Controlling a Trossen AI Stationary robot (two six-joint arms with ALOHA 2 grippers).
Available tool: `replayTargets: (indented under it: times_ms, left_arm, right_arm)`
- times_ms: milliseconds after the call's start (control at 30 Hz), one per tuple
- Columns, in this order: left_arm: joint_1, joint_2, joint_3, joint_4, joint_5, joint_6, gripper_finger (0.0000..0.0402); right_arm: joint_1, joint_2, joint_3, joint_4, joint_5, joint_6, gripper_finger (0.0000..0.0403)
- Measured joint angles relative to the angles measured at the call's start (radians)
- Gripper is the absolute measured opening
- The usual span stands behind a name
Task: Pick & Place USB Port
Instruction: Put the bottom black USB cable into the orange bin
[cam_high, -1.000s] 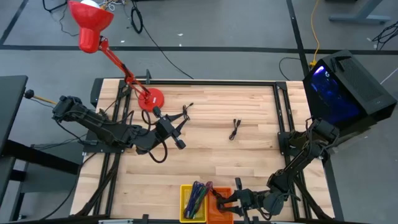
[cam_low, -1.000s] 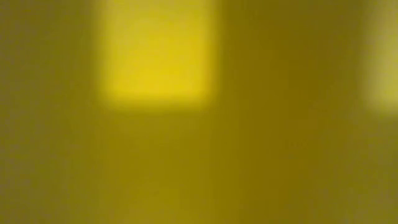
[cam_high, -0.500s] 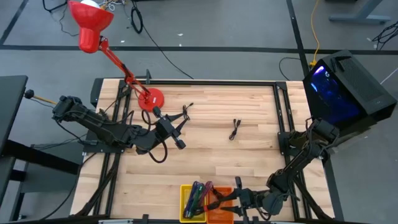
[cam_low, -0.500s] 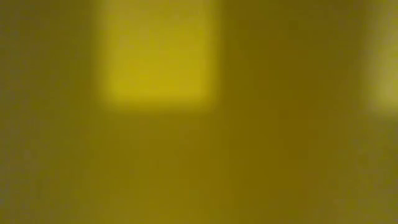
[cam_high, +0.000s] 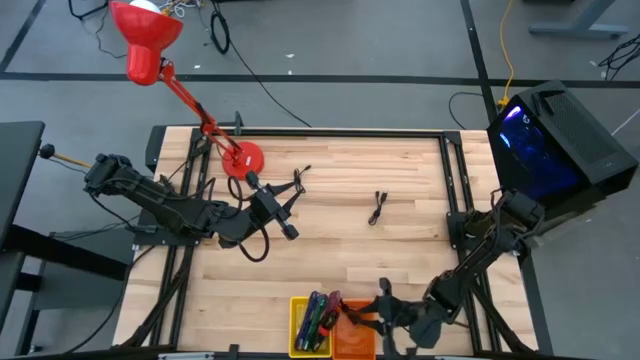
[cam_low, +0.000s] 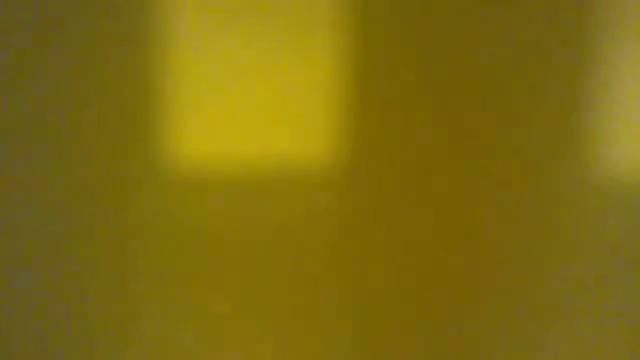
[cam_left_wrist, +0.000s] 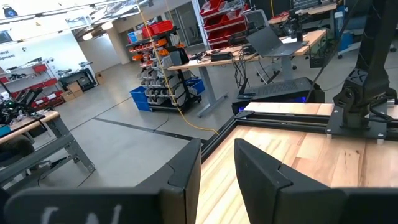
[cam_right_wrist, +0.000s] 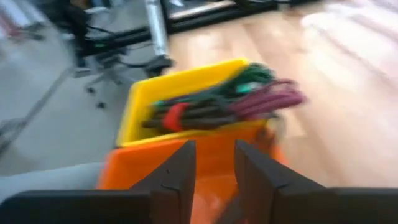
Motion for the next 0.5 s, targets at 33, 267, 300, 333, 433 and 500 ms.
replayTargets:
  times_ms: [33, 267, 300, 333, 433, 500]
  left_arm:
    - [0.0, 0.0, 0.0, 0.0, 0.0, -0.001, 0.0103]
    - [0.002, 0.0, 0.0, 0.0, 0.027, -0.011, 0.0103]
    - [0.002, 0.0, 0.0, 0.0, 0.036, -0.019, 0.0103]
    - [0.002, 0.0, 0.0, 0.0, 0.04, -0.021, 0.0103]
    - [0.002, 0.0, 0.0, -0.004, 0.041, -0.021, 0.0103]
    - [0.002, 0.0, 0.0, -0.019, 0.041, -0.022, 0.0103]
  right_arm:
    - [-0.005, 0.0, 0.0, -0.019, 0.016, 0.014, 0.0107]
    - [-0.077, 0.002, 0.0, 0.015, -0.099, -0.027, 0.0107]
    - [-0.089, 0.008, 0.0, 0.015, -0.127, -0.024, 0.0107]
    - [-0.097, 0.014, 0.0, 0.013, -0.144, -0.021, 0.0107]
    - [-0.119, 0.028, 0.0, 0.013, -0.179, -0.02, 0.0108]
    - [-0.124, 0.041, 0.0, 0.021, -0.191, -0.017, 0.011]
